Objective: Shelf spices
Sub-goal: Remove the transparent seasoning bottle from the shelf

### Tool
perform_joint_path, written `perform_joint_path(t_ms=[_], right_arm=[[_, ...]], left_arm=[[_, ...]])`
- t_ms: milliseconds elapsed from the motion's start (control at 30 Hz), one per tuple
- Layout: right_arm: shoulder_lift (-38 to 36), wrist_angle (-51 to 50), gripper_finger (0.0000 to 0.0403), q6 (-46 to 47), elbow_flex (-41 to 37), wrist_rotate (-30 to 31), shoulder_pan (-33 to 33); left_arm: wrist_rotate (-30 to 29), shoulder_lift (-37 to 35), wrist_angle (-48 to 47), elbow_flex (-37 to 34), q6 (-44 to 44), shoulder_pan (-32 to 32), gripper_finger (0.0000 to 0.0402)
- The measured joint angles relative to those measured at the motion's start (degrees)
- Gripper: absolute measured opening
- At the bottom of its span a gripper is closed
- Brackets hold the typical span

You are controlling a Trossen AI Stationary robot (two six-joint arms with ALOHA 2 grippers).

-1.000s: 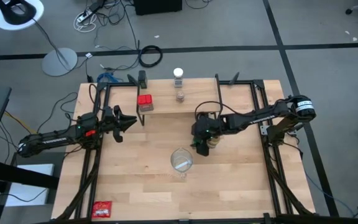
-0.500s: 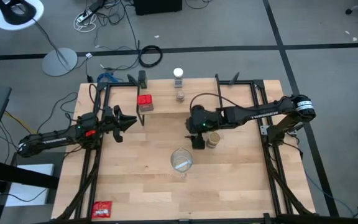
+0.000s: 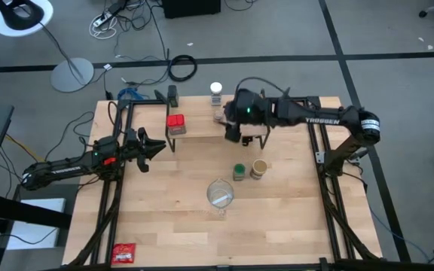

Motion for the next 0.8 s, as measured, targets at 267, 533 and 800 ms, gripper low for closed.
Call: perform_joint_path(t_ms=[267, 533, 800], right_arm=[[0.1, 1.5, 0.0293, 1.6, -0.3, -6.2, -4.2], [2.9, 3.8, 0.0293, 1.7, -0.3, -7.5, -4.4], [5.8, 5.0, 0.0293, 1.8, -0.3, -6.6, -5.1]], left_arm=[[0.0, 0.0, 0.0, 0.0, 0.0, 0.0, 0.0088], [0.0, 0.0, 0.0, 0.0, 0.0, 0.0, 0.0088], [0.0, 0.0, -0.1, 0.0, -0.5, 0.0, 0.0088]])
